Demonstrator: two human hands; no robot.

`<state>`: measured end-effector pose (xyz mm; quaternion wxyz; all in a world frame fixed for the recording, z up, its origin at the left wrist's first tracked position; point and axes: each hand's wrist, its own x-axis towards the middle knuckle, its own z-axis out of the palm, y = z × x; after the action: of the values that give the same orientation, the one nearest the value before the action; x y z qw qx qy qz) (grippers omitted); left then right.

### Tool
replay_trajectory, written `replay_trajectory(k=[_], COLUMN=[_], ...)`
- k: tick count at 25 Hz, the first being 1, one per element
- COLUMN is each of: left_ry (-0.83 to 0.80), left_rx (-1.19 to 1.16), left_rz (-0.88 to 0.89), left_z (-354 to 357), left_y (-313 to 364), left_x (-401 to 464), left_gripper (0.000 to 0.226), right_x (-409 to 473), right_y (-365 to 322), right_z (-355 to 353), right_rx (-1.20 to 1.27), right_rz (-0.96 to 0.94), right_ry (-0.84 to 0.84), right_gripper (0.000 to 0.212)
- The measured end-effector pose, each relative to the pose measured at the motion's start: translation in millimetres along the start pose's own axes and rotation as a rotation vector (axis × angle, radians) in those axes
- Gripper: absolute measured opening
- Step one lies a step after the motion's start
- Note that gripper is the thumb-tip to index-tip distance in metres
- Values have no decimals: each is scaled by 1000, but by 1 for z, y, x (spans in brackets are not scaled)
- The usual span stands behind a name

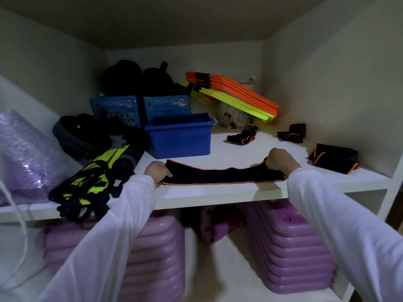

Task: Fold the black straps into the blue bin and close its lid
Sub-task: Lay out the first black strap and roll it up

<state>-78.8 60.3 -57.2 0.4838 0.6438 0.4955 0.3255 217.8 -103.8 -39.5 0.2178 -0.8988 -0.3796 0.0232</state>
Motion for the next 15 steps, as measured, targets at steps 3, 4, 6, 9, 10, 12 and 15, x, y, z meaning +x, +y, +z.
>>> replay_trajectory(k=[3,4,6,9,10,12,15], left_ry=[182,240,305,225,193,178,260], left_rx=[-58,-25,33,62,47,97,235], left_rz=[67,118,198,247,223,163,137], left_z=[-23,-30,-37,-35,-34,-28,-18], left_y=[-2,1,4,-2,-7,-14,-9], left_x=[5,3,-3,-12,-12,-8,-16], left_gripper=[32,35,30,32,41,47,33], right_x=[10,11,12,10,6,-3,-16], right_y=[-14,-19,-24,-23,-21,-15,-8], right_z=[-1,-4,-7,-3,1,9,14], right_rx=[74,119,158,118,102,70,-50], right_rz=[-75,-95,-116,-74,-45,33,75], right_ry=[113,164,221,124,95,52,164], right_gripper=[22,25,27,24,23,27,30])
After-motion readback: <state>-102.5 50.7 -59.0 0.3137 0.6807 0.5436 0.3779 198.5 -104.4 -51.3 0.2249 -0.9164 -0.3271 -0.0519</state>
